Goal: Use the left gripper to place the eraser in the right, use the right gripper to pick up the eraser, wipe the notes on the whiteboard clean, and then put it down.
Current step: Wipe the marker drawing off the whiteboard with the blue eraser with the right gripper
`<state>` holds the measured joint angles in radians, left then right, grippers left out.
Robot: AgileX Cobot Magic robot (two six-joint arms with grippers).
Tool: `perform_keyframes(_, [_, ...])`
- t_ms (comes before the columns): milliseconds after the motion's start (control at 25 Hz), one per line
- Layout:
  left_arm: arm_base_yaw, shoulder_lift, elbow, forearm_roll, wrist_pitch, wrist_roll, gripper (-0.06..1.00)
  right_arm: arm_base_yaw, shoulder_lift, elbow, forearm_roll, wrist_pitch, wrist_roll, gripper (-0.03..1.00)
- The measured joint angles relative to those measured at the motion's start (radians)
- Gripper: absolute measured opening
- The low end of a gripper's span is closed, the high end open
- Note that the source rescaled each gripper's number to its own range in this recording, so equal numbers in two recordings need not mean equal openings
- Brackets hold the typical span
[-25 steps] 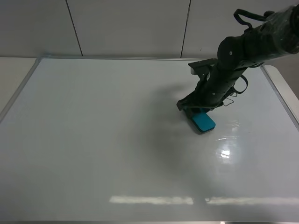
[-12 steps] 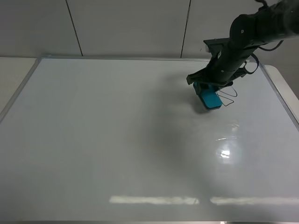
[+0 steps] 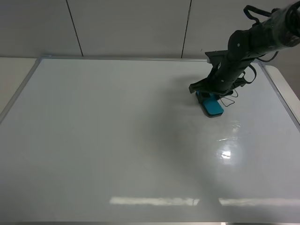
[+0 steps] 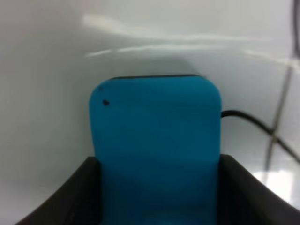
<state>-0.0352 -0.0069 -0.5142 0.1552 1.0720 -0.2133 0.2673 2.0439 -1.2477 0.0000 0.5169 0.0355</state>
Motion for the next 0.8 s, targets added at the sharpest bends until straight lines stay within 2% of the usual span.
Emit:
perform_keyframes(160, [0.000, 0.000, 0.000, 0.000, 0.000, 0.001, 1.00, -0.059, 0.004, -0.003, 0.000, -0.016, -0.011, 0.03])
perform_keyframes(560, [0.000, 0.000, 0.000, 0.000, 0.000, 0.003, 1.00, -0.298, 0.004, -0.006, 0.015, -0.019, -0.064, 0.03])
perform_keyframes(800, [0.000, 0.000, 0.000, 0.000, 0.000, 0.004, 1.00, -0.300, 0.004, -0.007, 0.034, -0.019, -0.103, 0.03])
